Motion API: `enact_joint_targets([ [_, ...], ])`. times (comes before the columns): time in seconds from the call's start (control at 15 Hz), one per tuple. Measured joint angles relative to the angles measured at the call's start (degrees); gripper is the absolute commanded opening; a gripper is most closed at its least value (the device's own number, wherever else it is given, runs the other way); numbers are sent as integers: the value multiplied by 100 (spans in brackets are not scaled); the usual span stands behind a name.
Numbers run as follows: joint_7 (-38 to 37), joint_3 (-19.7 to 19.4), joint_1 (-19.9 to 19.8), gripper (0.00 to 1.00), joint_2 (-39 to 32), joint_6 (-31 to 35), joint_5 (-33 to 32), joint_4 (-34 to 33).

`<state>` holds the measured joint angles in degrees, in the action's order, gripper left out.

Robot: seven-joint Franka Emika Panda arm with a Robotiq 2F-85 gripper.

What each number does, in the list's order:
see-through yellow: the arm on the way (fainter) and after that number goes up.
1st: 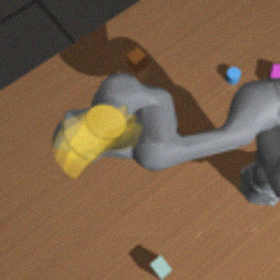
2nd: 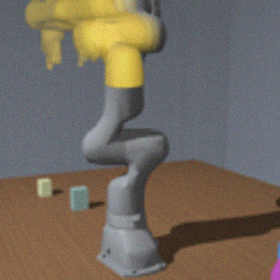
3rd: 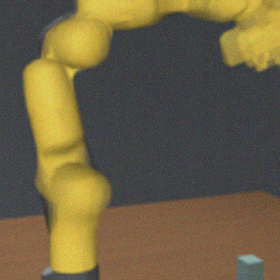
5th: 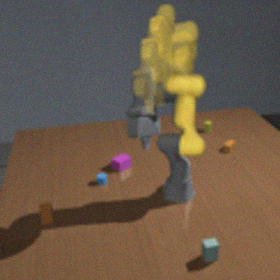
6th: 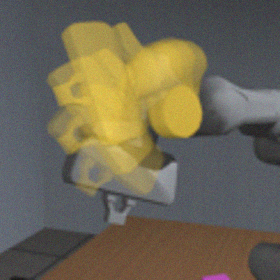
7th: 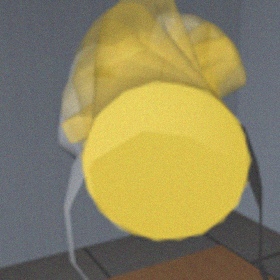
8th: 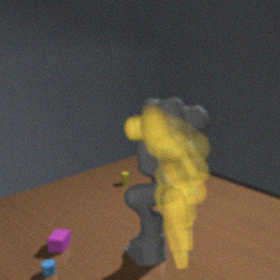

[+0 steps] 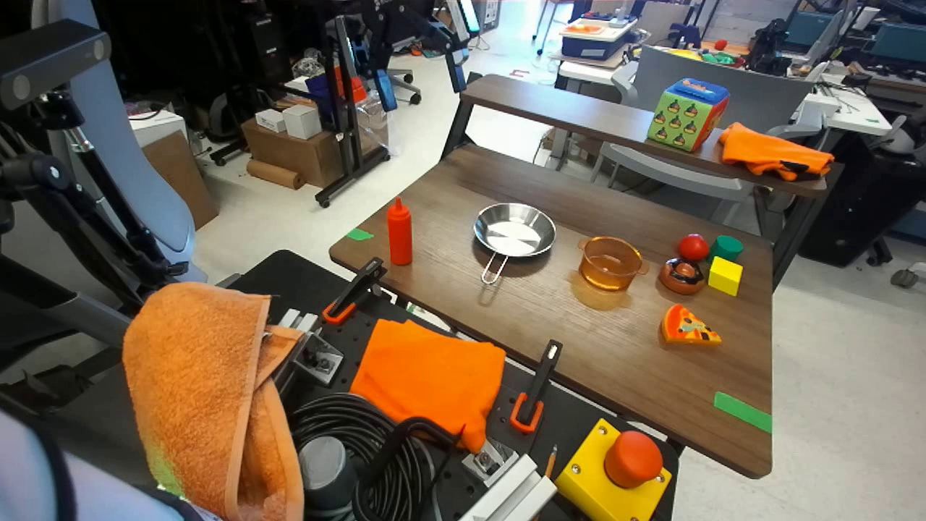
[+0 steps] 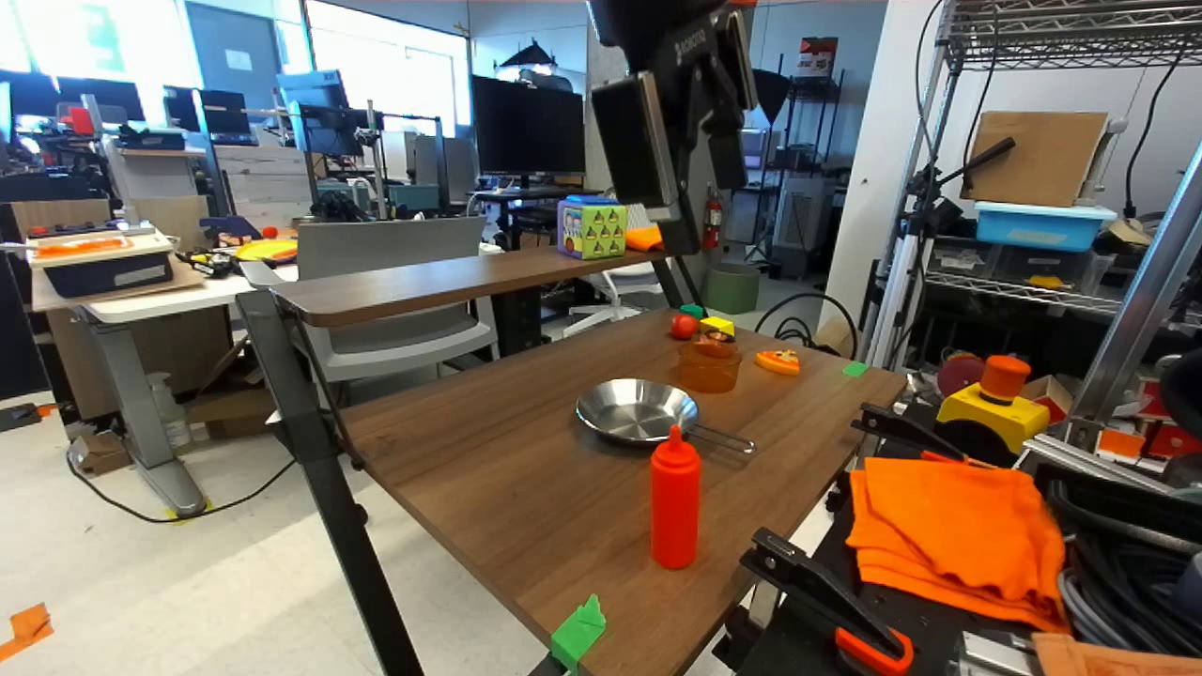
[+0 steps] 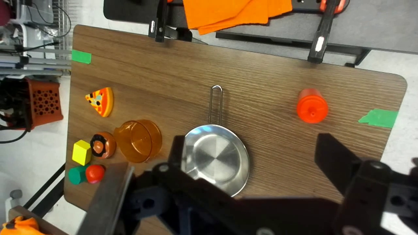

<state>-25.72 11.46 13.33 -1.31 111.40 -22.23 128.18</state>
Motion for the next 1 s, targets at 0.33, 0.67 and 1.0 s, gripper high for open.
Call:
enact_joint_targets([
  [0.33,-25,-3,-10,100,3,0,-33,176],
  [0.67,147,-7,-26,100,12,343,59,326],
  [1.0,-158,-8,-30,100,13,690,35,358],
])
